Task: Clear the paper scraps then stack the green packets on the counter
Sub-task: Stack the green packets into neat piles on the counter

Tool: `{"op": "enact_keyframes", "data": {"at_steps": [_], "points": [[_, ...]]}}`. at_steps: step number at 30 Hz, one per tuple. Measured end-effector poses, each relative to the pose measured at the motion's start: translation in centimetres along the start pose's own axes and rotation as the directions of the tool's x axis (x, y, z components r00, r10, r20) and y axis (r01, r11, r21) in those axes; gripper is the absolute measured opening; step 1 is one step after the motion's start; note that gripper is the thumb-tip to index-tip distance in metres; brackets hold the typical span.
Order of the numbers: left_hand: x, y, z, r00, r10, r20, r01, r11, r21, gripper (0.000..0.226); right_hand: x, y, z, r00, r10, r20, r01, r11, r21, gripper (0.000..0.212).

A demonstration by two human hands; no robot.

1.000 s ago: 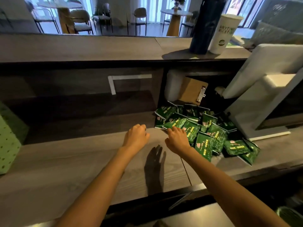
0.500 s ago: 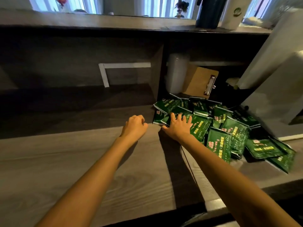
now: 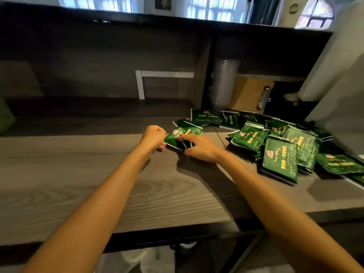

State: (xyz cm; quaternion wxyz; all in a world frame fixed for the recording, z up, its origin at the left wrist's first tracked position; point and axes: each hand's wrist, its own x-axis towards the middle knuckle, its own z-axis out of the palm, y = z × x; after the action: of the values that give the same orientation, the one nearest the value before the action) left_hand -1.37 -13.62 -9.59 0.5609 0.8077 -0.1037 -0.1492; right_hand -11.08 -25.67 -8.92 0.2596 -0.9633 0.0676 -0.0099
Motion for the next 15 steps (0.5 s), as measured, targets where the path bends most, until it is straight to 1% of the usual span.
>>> {"op": "enact_keyframes", "data": {"at_steps": [2, 3, 5, 7, 8, 9, 10, 11, 12, 13, 14, 15], "points": [[-0.3, 0.0, -0.9, 0.998, -0.057, 0.026, 0.057, 0.998, 0.02, 0.015, -0.1, 0.0, -0.3, 1.0, 0.014, -0.016, -0.011, 0.982, 0.187, 0.052], [-0.5, 0.2, -1.4, 0.996, -0.076, 0.05, 0.073, 0.995, 0.062, 0.017, -0.1, 0.0, -0.4, 0.999, 0.029, -0.033, -0.018, 0.956, 0.292, 0.052], [-0.8, 0.5, -2.2, 0.993, -0.073, 0.09, 0.055, 0.98, 0.191, 0.022, 0.3, 0.0, -0.3, 0.998, 0.034, -0.049, -0.007, 0.885, 0.466, 0.05], [-0.8, 0.7, -2.6, 0.991, -0.055, 0.126, 0.019, 0.962, 0.273, 0.025, 0.7, -0.3, -0.1, 0.998, 0.02, -0.052, 0.013, 0.819, 0.573, 0.05], [-0.7, 0.6, -2.7, 0.989, -0.055, 0.14, 0.015, 0.962, 0.271, 0.025, 0.9, -0.5, 0.0, 0.998, 0.03, -0.063, 0.016, 0.782, 0.623, 0.049], [-0.6, 0.6, -2.8, 0.987, -0.053, 0.149, 0.016, 0.971, 0.24, 0.022, 1.2, -0.6, 0.0, 0.994, 0.066, -0.086, 0.009, 0.735, 0.678, 0.048], [-0.4, 0.4, -2.9, 0.989, -0.044, 0.14, 0.016, 0.981, 0.195, 0.018, 1.6, -0.5, 0.0, 0.985, 0.116, -0.131, 0.01, 0.708, 0.706, 0.046], [-0.1, 0.3, -3.1, 0.993, -0.034, 0.112, 0.016, 0.988, 0.152, 0.016, 2.2, -0.3, 0.0, 0.958, 0.182, -0.222, 0.015, 0.741, 0.671, 0.042], [0.1, 0.2, -3.3, 0.997, -0.023, 0.068, 0.016, 0.994, 0.11, 0.015, 2.9, 0.1, -0.1, 0.913, 0.238, -0.331, -0.009, 0.824, 0.566, 0.038], [0.3, 0.0, -3.5, 1.0, -0.012, 0.013, 0.011, 0.998, 0.067, 0.016, 3.6, 0.5, -0.1, 0.879, 0.254, -0.403, -0.069, 0.905, 0.42, 0.035], [0.6, -0.1, -3.8, 0.999, -0.007, -0.032, 0.008, 1.0, 0.024, 0.018, 4.3, 0.8, 0.1, 0.878, 0.244, -0.412, -0.133, 0.951, 0.28, 0.037], [0.8, -0.2, -4.1, 0.999, -0.01, -0.049, 0.009, 1.0, -0.026, 0.017, 4.8, 1.1, 0.5, 0.899, 0.229, -0.374, -0.181, 0.971, 0.158, 0.042]]}}
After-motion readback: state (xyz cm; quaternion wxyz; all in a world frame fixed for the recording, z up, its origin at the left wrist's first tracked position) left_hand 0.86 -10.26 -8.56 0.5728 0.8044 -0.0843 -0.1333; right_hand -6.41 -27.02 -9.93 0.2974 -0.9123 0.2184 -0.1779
